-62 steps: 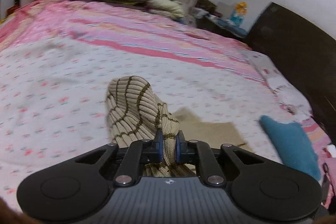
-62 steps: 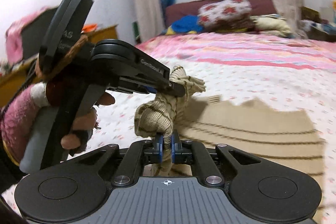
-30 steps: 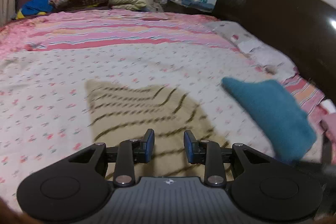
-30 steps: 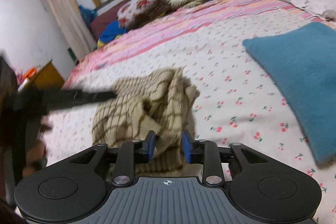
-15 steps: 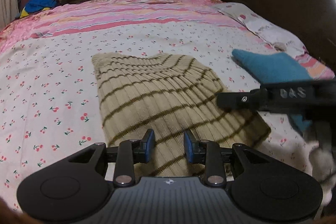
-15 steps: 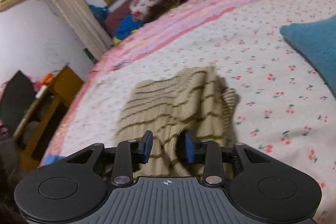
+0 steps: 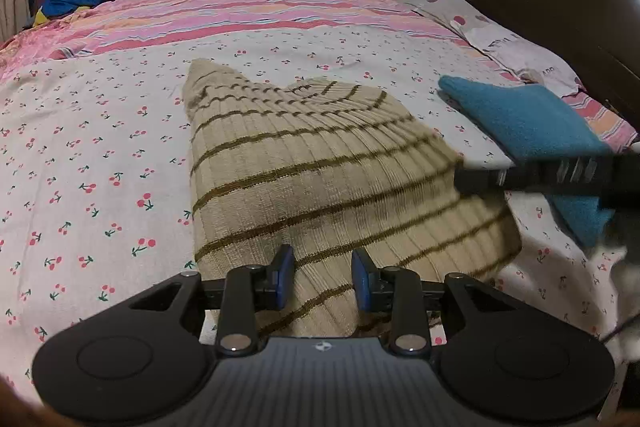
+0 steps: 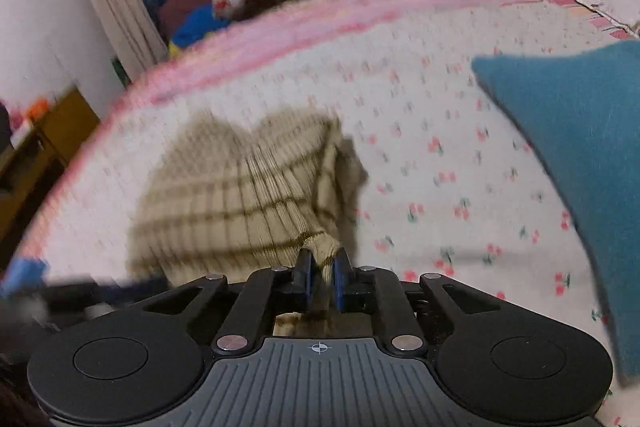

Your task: Fold small clothes

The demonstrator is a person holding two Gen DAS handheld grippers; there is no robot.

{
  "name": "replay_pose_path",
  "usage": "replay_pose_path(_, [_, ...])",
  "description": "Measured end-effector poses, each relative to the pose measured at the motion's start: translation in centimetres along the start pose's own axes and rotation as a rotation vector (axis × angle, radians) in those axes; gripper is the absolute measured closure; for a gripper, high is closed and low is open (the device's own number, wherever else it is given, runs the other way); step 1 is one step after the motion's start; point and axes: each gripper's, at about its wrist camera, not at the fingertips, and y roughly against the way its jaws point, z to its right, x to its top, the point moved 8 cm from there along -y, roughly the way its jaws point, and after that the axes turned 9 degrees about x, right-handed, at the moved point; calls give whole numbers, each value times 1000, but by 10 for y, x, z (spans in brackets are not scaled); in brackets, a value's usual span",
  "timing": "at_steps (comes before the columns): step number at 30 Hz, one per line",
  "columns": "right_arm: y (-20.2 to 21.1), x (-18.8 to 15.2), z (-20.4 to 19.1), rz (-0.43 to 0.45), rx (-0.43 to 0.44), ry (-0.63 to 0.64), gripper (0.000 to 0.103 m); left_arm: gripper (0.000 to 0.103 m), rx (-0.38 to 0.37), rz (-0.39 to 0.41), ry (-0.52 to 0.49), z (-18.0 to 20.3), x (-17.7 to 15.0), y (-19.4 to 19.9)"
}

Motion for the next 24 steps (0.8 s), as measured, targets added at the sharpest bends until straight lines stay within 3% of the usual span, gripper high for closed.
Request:
replay_pose_path(5, [-11,29,-2,65,2,-16,76,66,4,-1,7,0,1,0])
replay_pose_path(9, [-30,44,-1,60,32,-34,67,66,10,-4,6,1,0,0])
replay_pose_path(12, [-48,41,4,30,36,-38,66,66,18,-10,9,3,2,-1])
replay_pose_path(13, [-53,37,5,10,34,-34,71,66,22,-12,7,3,3,-1])
replay_pose_path(14, [-55,33,7,0,27,-33,83,66,26,-12,5,4,3,-1])
replay_pose_path(16, [-55,31,11,-8,27,-36,90,66,33,-11,5,5,4,1])
replay_pose_path(19, [-47,37,17,14,-8,-23,95,66,43,-2,16,4,5,6])
replay_pose_path(24, [-51,27,24,-4,-86,23,96,64,85,-24,-1,0,2,3])
